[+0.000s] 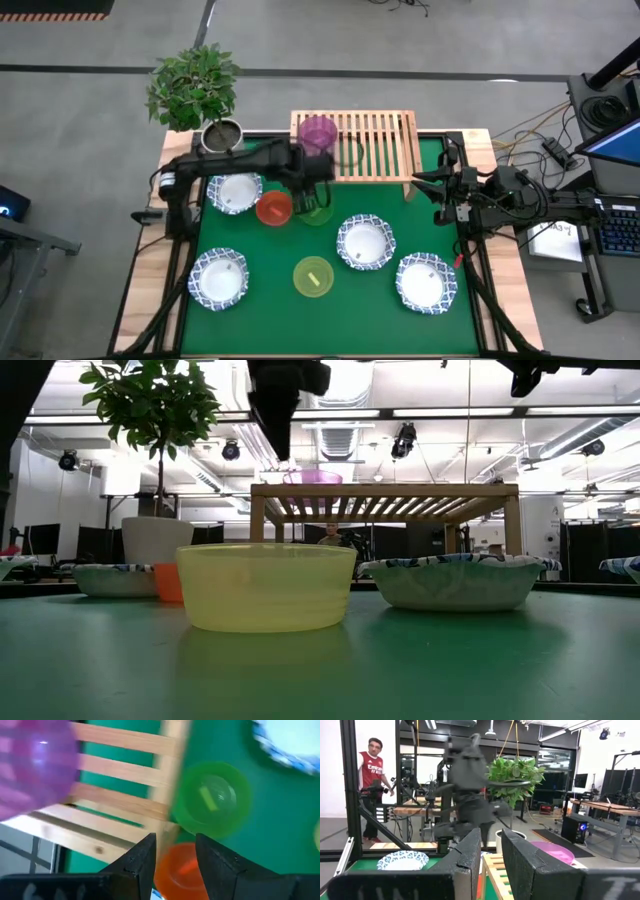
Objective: Place and stack bowls onto a shelf
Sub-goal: Put the top left white patterned bowl on the shelf
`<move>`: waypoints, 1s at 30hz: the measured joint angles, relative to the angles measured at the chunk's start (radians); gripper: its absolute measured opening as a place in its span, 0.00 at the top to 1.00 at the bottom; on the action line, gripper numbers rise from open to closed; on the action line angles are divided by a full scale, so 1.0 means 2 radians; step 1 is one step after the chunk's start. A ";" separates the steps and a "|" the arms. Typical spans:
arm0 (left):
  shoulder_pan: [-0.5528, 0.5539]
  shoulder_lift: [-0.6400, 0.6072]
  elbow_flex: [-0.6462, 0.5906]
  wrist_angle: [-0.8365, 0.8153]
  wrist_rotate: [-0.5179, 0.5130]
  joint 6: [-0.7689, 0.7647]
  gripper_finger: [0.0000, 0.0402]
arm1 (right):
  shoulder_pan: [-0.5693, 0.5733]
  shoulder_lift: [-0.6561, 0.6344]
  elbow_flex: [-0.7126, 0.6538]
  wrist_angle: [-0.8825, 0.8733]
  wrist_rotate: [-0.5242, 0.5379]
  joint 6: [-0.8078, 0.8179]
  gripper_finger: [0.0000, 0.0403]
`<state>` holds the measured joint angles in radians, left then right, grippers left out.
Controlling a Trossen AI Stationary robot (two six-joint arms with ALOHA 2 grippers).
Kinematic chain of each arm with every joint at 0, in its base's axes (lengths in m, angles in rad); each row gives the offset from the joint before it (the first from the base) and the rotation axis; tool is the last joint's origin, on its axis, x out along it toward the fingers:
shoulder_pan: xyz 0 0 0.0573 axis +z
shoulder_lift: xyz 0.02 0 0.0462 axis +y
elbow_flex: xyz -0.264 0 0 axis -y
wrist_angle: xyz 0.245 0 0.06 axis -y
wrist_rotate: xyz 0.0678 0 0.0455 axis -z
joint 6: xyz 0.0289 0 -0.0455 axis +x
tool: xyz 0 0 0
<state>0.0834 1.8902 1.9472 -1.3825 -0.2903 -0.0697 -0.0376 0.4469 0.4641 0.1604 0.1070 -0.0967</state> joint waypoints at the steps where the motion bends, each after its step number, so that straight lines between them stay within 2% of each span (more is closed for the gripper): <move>1: -0.011 -0.003 -0.004 -0.003 0.007 0.003 0.70 | 0.000 0.000 0.000 0.000 0.000 0.000 0.83; 6: -0.057 -0.027 -0.056 -0.002 0.025 -0.003 0.70 | 0.000 0.000 0.000 0.000 0.000 0.002 0.83; 14: -0.107 -0.128 -0.222 0.072 0.024 -0.093 0.70 | 0.000 0.000 0.000 0.000 0.000 0.003 0.83; 19: -0.127 -0.203 -0.324 0.132 0.024 -0.165 0.70 | 0.000 0.000 0.000 0.000 0.000 0.005 0.83; 23: -0.143 -0.253 -0.394 0.146 0.024 -0.214 0.70 | 0.000 0.000 0.000 0.000 0.000 0.005 0.83; 30: -0.150 -0.307 -0.490 0.147 0.022 -0.233 0.70 | 0.000 0.000 0.000 0.000 0.000 0.005 0.83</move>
<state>-0.2173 1.2769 0.9663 -1.0878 -0.2458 -0.5362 -0.0380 0.4467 0.4641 0.1608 0.1074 -0.0872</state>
